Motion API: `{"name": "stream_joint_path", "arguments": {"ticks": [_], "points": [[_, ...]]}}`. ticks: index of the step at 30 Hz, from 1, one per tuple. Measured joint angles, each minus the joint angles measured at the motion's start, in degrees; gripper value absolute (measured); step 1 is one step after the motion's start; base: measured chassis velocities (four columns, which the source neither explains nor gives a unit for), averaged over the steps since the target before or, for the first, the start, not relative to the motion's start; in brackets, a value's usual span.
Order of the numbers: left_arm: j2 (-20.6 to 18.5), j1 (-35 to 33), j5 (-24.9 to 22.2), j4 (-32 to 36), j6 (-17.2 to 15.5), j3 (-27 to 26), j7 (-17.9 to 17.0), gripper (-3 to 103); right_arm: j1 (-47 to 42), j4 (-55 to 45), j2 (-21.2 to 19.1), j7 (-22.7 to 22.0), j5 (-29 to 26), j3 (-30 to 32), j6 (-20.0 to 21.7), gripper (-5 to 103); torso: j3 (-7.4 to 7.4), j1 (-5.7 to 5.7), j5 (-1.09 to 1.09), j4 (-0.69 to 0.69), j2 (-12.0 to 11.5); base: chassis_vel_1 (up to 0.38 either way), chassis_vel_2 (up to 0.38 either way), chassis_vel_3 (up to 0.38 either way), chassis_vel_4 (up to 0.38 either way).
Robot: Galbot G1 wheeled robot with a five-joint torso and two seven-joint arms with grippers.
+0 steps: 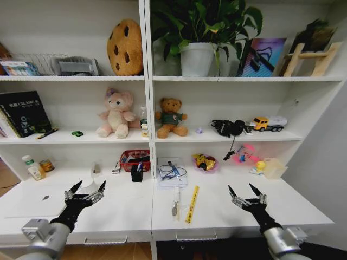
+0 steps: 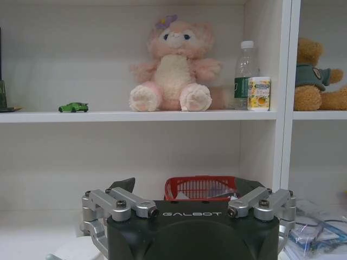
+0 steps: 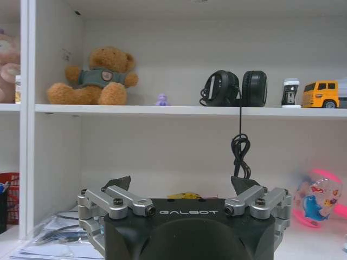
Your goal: Organize the objects on the table.
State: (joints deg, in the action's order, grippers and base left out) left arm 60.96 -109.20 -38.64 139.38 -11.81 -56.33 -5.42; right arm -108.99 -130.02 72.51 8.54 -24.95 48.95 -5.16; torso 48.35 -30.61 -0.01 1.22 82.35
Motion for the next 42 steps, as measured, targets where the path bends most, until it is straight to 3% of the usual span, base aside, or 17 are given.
{"name": "stream_joint_path", "arguments": {"ticks": [9,17,42], "points": [[0.0,0.0,0.0,0.0,0.0,0.0,0.0,100,-4.52,-2.77,4.44,0.94,6.59,-2.49,-2.44,100,0.0,0.0,0.0,0.02,0.0,0.0,0.0,0.0,0.0],[0.0,0.0,0.0,0.0,0.0,0.0,0.0,100,-5.08,-6.71,4.36,-1.96,8.83,-3.76,0.58,100,0.0,0.0,0.0,0.01,0.0,0.0,0.0,0.0,0.0],[0.0,0.0,0.0,0.0,0.0,0.0,0.0,100,-4.79,-6.87,4.03,-2.06,9.29,-4.08,1.14,100,0.01,-0.01,0.02,0.01,-0.01,0.005,0.005,-0.004,-0.004]]}}
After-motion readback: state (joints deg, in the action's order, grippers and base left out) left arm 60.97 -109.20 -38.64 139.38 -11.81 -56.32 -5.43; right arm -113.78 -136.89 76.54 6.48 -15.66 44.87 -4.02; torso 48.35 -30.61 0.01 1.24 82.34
